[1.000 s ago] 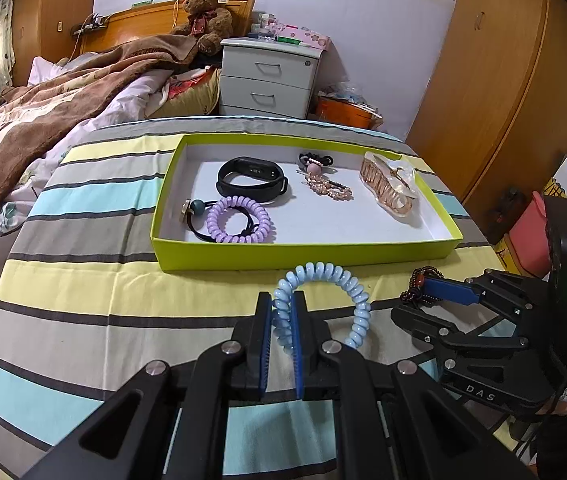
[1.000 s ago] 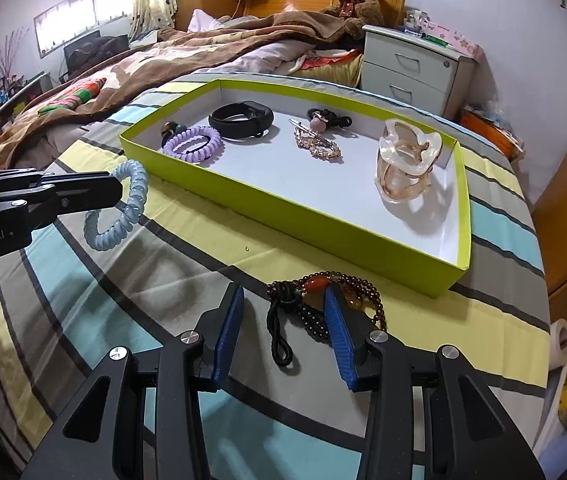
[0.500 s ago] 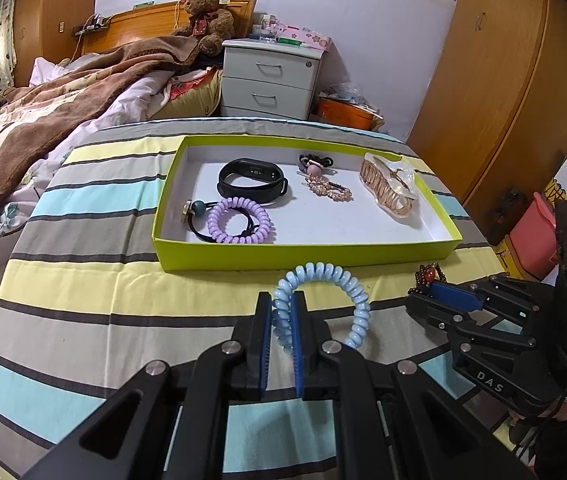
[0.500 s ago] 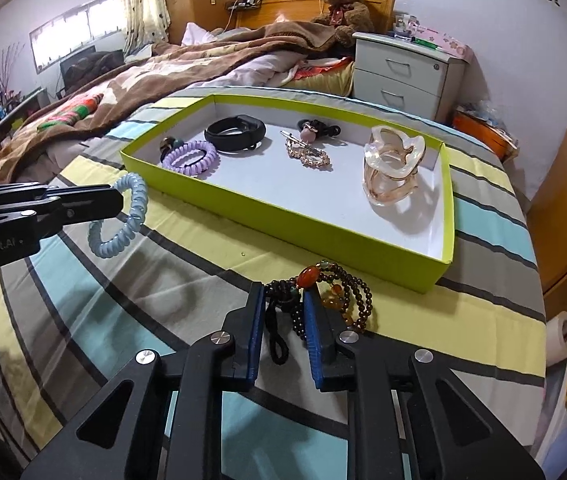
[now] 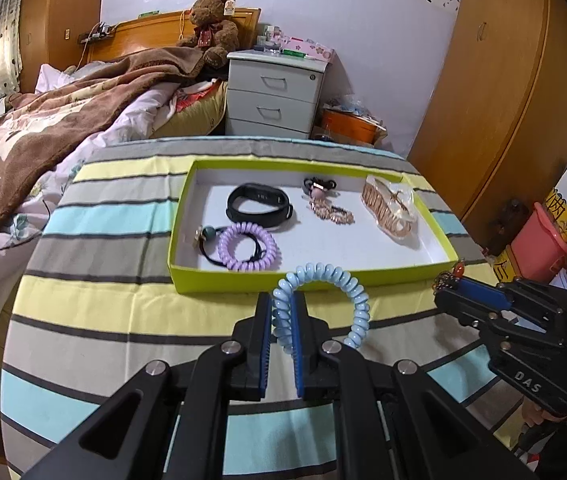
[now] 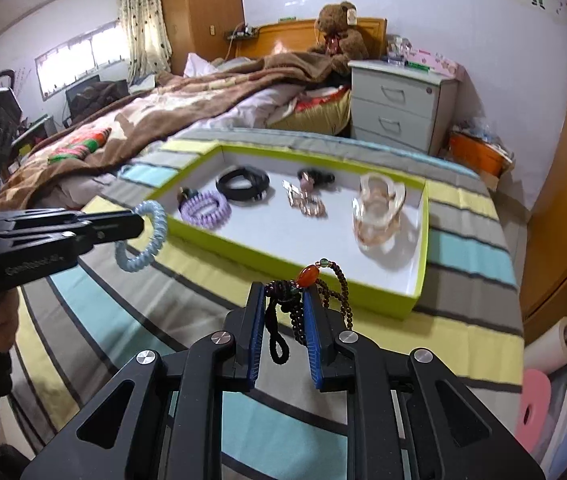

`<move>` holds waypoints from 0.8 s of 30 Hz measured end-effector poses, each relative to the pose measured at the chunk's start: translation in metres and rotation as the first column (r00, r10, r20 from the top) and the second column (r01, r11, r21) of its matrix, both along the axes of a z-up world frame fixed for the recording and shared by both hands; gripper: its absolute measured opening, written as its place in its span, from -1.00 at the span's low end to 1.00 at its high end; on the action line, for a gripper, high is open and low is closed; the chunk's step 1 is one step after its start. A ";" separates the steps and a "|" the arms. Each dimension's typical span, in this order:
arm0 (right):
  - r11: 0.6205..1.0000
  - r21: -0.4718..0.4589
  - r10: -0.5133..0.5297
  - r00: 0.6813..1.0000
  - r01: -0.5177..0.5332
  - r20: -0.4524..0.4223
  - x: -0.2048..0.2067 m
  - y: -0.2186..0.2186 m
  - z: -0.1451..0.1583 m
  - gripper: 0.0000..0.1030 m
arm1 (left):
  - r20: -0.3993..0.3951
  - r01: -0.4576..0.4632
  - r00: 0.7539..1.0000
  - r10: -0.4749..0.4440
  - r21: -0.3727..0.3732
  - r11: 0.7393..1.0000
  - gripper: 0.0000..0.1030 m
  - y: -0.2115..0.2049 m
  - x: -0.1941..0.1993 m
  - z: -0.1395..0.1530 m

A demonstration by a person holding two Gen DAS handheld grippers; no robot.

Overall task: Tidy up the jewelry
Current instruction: 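Carry the blue coil and beaded bracelet into the green box with both grippers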

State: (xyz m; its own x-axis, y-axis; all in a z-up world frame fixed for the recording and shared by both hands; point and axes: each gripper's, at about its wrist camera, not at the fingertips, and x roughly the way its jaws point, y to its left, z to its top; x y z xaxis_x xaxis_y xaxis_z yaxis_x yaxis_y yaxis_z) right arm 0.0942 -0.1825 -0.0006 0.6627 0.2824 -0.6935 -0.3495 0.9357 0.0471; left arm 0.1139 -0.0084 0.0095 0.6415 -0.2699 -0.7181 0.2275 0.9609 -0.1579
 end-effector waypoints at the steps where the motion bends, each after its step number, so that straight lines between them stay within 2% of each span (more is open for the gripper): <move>1: 1.000 0.003 -0.001 1.000 0.001 0.007 0.002 0.001 0.004 -0.62 | 0.004 0.000 1.000 0.000 0.003 1.000 -0.81 0.000 0.001 0.003; 12: 1.000 0.008 0.003 1.000 -0.003 0.030 0.034 0.019 0.028 -0.62 | 0.038 -0.022 0.999 0.022 0.016 1.000 -0.81 0.010 0.036 0.028; 18: 1.000 0.022 0.006 1.000 -0.006 -0.009 0.058 0.032 0.018 -0.62 | 0.038 -0.032 0.999 0.031 0.028 0.999 -0.81 0.017 0.062 0.030; 24: 1.000 0.002 0.016 0.998 -0.016 -0.065 0.080 0.045 -0.004 -0.62 | 0.010 -0.042 0.999 0.042 0.034 0.999 -0.81 0.022 0.089 0.019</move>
State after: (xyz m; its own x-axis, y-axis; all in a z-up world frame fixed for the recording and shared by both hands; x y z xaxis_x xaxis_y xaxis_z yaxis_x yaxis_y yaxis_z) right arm 0.1743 -0.1380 -0.0050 0.6114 0.2940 -0.7347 -0.3607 0.9299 0.0719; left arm 0.2028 0.0133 0.0287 0.6583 -0.2181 -0.7205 0.1879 0.9744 -0.1233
